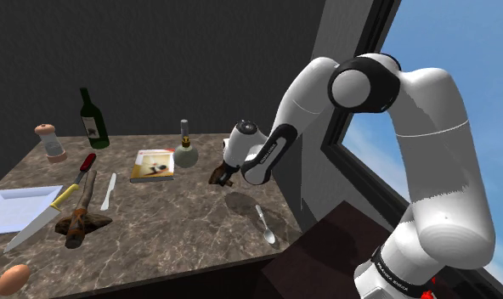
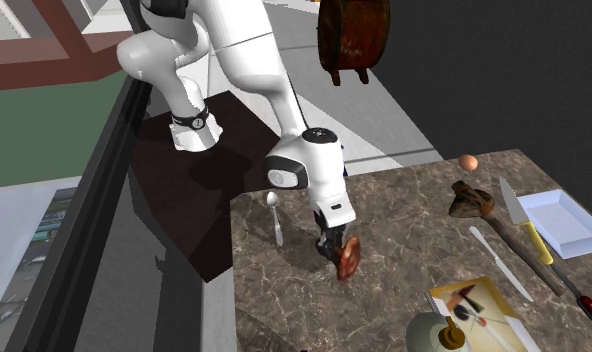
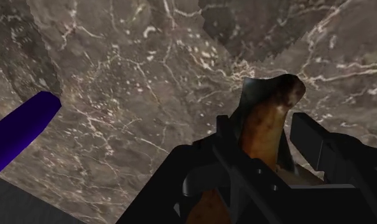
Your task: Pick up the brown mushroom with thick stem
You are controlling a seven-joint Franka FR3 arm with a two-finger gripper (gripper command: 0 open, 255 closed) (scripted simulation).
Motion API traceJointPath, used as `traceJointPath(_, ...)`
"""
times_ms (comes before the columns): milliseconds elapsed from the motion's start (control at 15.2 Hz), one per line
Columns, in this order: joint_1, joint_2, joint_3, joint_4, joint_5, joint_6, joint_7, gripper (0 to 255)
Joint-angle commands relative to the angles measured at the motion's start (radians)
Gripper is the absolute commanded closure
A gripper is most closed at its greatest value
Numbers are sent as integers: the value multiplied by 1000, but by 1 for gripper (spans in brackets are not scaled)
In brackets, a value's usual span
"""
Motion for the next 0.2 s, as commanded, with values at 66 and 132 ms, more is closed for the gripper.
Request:
traceJointPath(66, -11, -30, 12, -13, 4, -18, -9, 255)
traceJointPath(132, -11, -30, 12, -13, 4, -18, -9, 255)
